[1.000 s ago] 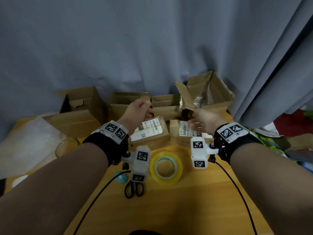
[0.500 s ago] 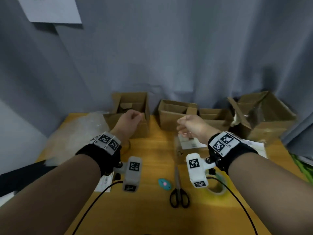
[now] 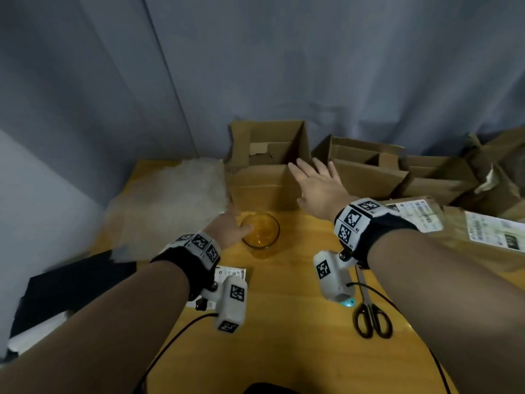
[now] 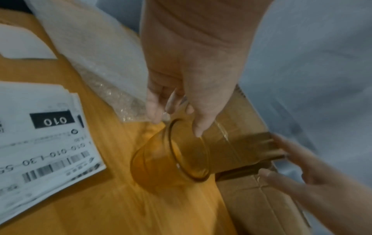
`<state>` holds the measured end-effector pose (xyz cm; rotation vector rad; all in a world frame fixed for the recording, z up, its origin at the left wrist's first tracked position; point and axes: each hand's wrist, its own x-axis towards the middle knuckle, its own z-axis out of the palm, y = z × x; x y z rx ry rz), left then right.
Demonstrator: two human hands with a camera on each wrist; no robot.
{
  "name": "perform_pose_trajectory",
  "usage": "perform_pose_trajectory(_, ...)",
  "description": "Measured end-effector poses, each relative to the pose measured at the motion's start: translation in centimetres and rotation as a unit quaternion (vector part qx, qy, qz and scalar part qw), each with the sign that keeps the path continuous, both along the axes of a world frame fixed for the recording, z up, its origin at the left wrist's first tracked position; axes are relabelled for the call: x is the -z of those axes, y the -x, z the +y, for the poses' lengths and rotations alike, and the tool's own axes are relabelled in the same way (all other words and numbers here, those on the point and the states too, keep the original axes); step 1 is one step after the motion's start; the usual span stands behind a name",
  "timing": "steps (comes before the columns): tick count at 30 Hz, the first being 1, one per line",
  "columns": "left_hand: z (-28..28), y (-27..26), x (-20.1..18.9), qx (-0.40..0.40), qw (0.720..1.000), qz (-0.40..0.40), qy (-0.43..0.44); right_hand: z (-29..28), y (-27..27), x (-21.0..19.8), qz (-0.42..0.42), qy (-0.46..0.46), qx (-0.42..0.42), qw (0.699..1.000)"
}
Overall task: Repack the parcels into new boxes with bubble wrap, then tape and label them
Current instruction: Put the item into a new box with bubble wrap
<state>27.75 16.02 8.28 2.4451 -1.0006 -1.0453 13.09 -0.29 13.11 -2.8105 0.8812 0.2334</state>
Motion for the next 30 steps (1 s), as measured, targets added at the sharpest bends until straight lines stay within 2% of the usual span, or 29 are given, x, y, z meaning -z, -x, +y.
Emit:
perform_pose_trajectory(2, -0.4, 0.4, 1.9, 0.020, 0.999, 0.015, -0.027, 0.1, -0.2, 0.2, -0.019, 0.022, 0.014, 0.999)
perform_pose_trajectory(4, -0.5, 0.8, 2.6, -0.004, 1.000, 0.023, -0.018, 0.0, -0.2, 0.1, -0.036, 0.055, 0.027, 0.997)
perform_pose_trajectory(7, -0.4, 1.2, 2.9, 0.027, 0.999, -0.016, -0.023, -0.2, 0.5, 0.4, -0.034, 0.096, 0.039, 0.994)
perform_pose_trajectory(10, 0.0, 2.5, 2.4, 0.097, 0.994, 0.044, -0.032, -0.4, 1.4, 0.7, -0.072, 0.067, 0.057, 0.994)
perform_pose_trajectory(13, 0.7, 4.9, 1.8, 0.152, 0.986, 0.073, -0.015, 0.2, 2.4, 0.9, -0.114, 0.046, 0.021, 0.992)
perform_pose_trajectory(17, 1.8, 6.7, 1.4, 0.140, 0.985, 0.105, -0.013, 1.3, 5.6, 2.0, -0.157, 0.039, 0.016, 0.987)
perform_pose_trajectory(18, 2.0, 6.9, 0.9, 0.148, 0.986, 0.079, -0.011, 1.4, 6.7, 2.4, -0.169, 0.039, 0.023, 0.985)
perform_pose_trajectory(19, 2.1, 7.0, 0.2, 0.174, 0.984, 0.019, -0.001, 1.4, 7.7, 2.7, -0.185, 0.040, 0.029, 0.981)
perform_pose_trajectory(20, 2.2, 7.1, -0.8, 0.208, 0.976, -0.061, 0.021, 1.4, 8.7, 2.9, -0.202, 0.041, 0.035, 0.978)
perform_pose_trajectory(22, 2.3, 7.2, -3.3, 0.255, 0.942, -0.195, 0.100, 1.3, 10.4, 3.1, -0.220, 0.036, 0.047, 0.974)
perform_pose_trajectory(25, 1.8, 7.1, -7.0, 0.266, 0.887, -0.272, 0.262, 1.6, 12.3, 2.9, -0.209, 0.012, 0.045, 0.977)
perform_pose_trajectory(26, 1.3, 6.9, -7.6, 0.263, 0.875, -0.285, 0.289, 1.9, 12.8, 2.7, -0.205, 0.008, 0.035, 0.978)
perform_pose_trajectory(28, 0.1, 6.5, -8.0, 0.264, 0.878, -0.308, 0.254, 2.6, 13.4, 2.1, -0.196, -0.004, 0.026, 0.980)
perform_pose_trajectory(30, -1.1, 6.2, -7.6, 0.263, 0.918, -0.272, 0.119, 3.2, 13.5, 1.4, -0.194, -0.029, 0.044, 0.979)
